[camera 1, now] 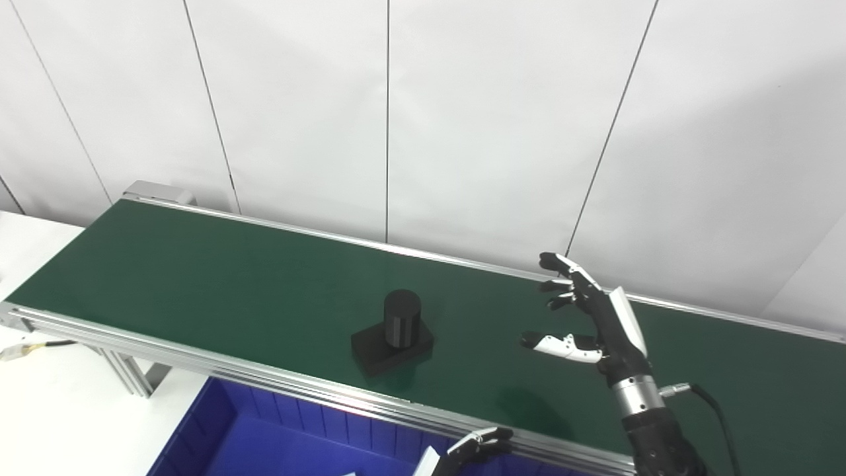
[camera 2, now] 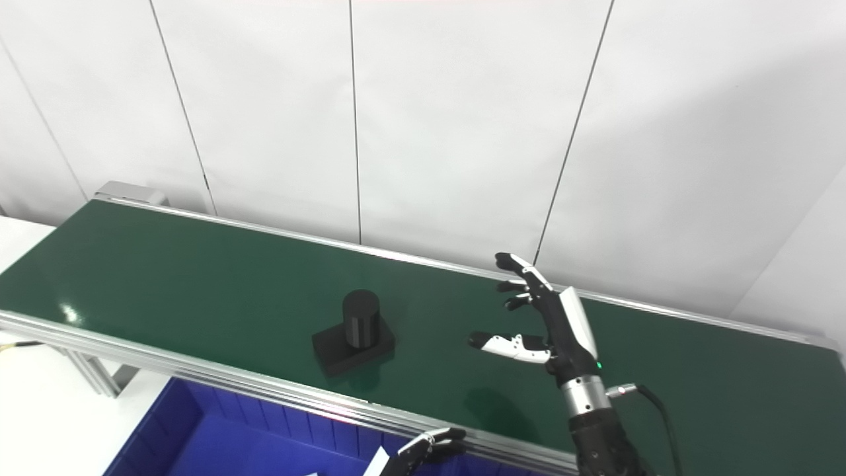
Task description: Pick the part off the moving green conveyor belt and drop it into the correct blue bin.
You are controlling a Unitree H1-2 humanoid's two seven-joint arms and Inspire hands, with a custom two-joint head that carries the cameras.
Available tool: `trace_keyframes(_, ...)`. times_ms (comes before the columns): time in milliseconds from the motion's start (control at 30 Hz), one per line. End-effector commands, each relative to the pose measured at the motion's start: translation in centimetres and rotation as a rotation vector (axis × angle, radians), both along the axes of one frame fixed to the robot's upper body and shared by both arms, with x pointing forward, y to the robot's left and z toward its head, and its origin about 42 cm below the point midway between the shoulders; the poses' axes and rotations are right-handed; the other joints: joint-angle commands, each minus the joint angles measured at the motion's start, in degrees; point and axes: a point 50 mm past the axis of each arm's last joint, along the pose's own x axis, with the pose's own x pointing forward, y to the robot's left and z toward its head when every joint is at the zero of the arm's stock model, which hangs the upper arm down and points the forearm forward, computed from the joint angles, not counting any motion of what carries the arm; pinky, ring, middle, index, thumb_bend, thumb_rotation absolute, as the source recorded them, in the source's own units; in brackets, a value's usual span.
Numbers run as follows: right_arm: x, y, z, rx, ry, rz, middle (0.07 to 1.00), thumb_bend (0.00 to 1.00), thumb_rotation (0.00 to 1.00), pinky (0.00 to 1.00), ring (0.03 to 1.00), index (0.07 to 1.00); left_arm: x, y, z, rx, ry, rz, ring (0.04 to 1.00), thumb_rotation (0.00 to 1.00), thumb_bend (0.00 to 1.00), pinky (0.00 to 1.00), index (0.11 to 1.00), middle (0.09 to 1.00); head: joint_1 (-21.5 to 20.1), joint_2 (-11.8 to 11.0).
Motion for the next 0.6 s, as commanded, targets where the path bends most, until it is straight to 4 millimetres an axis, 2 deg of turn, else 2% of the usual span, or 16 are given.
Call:
trace_keyframes(0, 1.7, 1.2, 2.8, 0.016, -0.08, 0.025, 0.823, 1.0, 0.54, 0.54, 0.682, 0.838, 0.5, -0.4, 1.2, -0.04, -0.058, -0.007, 0.793, 0.87, 1.0, 0.79, 0.793, 0.768, 0.03, 0.07)
trace_keyframes(267, 2.5, 3.3, 2.1, 0.093, -0.01, 0.044, 0.82, 1.0, 0.51, 0.52, 0.674, 0.824, 0.1, -0.5, 1.5, -0.048, -0.07, -0.01, 0.798, 0.87, 1.0, 0.79, 0.788, 0.767, 0.04, 0.19)
trace_keyframes(467, 2.8, 5.0, 2.1, 0.106, 0.005, 0.054, 0.815, 1.0, 0.54, 0.5, 0.659, 0.823, -0.1, -0.6, 1.7, -0.054, -0.072, -0.014, 0.796, 0.87, 1.0, 0.78, 0.794, 0.765, -0.26, 0.31)
trace_keyframes(567, 2.8, 5.7, 2.2, 0.106, 0.011, 0.064, 0.799, 1.0, 0.51, 0.5, 0.643, 0.814, -0.2, -0.7, 1.9, -0.054, -0.084, -0.017, 0.796, 0.87, 1.0, 0.76, 0.799, 0.768, -0.27, 0.48)
